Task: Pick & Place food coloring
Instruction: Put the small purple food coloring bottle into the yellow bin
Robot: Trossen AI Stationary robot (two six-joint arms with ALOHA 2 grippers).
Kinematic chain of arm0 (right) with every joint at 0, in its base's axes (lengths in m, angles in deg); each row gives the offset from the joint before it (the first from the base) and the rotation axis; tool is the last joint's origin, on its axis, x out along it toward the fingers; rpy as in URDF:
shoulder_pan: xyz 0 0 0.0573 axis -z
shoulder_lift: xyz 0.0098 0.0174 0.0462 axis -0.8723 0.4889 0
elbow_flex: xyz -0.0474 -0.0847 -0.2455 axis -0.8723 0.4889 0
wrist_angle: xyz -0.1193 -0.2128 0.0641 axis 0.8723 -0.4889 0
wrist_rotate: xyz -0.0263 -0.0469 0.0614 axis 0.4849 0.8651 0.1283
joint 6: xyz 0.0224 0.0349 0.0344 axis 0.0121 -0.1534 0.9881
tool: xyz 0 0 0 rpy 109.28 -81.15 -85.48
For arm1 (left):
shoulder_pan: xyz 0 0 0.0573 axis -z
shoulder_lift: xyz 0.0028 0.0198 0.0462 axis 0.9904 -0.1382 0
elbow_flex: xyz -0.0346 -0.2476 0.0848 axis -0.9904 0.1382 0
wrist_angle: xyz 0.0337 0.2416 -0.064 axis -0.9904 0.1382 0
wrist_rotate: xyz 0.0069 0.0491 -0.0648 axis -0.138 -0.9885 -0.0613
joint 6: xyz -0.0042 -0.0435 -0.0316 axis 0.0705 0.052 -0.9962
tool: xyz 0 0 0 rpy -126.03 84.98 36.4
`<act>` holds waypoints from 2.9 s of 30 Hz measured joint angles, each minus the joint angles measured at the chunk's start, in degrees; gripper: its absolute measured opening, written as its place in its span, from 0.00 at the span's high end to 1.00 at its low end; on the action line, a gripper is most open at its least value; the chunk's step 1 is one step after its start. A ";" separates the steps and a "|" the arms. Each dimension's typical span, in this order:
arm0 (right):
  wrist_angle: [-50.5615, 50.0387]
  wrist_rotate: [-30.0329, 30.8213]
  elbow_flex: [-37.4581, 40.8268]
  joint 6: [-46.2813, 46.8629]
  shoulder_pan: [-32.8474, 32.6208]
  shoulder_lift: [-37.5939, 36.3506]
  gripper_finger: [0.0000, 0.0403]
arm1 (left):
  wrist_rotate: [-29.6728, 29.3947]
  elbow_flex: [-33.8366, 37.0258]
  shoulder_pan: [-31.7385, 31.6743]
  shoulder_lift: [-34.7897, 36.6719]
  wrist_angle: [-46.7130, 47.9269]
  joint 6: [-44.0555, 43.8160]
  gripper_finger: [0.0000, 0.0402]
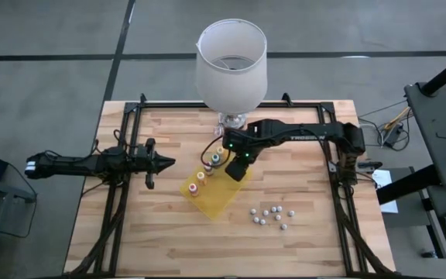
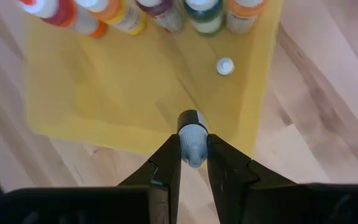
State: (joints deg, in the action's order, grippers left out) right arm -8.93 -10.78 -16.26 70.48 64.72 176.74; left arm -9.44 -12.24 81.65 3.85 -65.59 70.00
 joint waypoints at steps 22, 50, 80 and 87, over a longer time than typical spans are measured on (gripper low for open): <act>-1.23 1.34 0.37 -2.02 1.62 6.55 0.85 | -0.01 0.02 0.00 -0.04 0.57 -0.02 1.00; 1.08 3.06 3.33 -1.99 2.05 8.21 0.85 | 0.00 0.02 0.00 -0.06 0.66 -0.01 1.00; 4.54 3.04 3.36 -1.77 2.03 13.12 0.85 | -0.01 0.07 0.00 -0.06 0.79 -0.02 1.00; 5.99 3.29 3.36 -1.76 2.03 13.62 0.85 | 0.00 0.07 0.00 -0.06 0.81 0.00 1.00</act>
State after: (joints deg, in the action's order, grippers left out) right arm -2.94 -7.49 -12.90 68.72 66.75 190.36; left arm -9.44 -12.17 81.65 3.79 -64.79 70.00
